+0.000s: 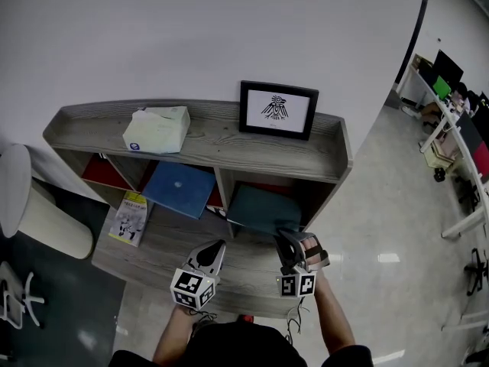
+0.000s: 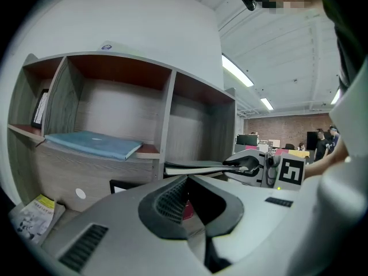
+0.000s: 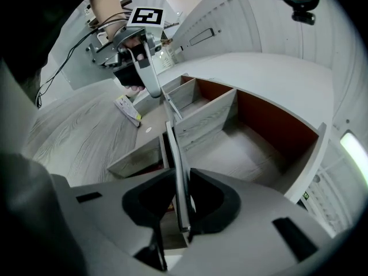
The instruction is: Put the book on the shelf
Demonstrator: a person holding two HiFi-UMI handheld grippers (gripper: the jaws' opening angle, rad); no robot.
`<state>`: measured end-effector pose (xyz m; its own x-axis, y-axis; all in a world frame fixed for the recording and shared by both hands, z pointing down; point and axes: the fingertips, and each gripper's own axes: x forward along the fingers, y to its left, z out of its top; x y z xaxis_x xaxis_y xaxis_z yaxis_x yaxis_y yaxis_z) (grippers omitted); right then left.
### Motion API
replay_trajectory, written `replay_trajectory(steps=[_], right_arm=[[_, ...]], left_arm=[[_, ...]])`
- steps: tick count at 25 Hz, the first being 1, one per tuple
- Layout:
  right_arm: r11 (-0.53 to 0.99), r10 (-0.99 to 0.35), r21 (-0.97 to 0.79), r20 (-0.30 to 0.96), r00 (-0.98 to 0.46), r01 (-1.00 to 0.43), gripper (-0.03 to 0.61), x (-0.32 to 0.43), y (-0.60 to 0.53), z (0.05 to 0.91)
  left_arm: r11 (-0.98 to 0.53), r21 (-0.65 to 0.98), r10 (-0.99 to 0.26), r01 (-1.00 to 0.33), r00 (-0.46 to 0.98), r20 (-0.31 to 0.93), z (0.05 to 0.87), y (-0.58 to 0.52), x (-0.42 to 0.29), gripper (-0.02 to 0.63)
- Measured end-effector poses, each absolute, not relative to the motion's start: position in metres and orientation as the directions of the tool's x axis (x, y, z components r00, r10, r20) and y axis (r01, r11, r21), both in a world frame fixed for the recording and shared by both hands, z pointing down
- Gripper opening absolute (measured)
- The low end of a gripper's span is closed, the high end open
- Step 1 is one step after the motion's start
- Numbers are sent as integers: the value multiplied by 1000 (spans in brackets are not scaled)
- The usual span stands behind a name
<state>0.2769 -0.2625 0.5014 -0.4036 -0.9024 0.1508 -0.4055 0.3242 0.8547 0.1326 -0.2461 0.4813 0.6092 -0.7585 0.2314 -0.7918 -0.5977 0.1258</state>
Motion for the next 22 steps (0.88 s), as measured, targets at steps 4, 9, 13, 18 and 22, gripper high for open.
replay_trajectory(steps=[4,9,13,18,22], right_arm=[[333,-908,854,176,-379,-401,98,279,-270,511],[342,-912,846,193,-363,-408,104,282,-278,521],[344,-913,845,199,-356,-409,109,282,-278,525],[347,-914,841,205,-349,-415,110,281,-279,524],[356,-915,834,219,-339,-421,120,282,-279,525]], left_arm=[[-593,129,-759,-794,606,238,484,-246,129,3],[-594,131,-757,-794,606,244,486,-245,126,3],[-595,134,-755,-793,608,245,486,-245,123,3],[-599,136,-752,-789,613,243,485,-243,122,3],[-599,141,-751,-788,614,243,486,-239,121,3]])
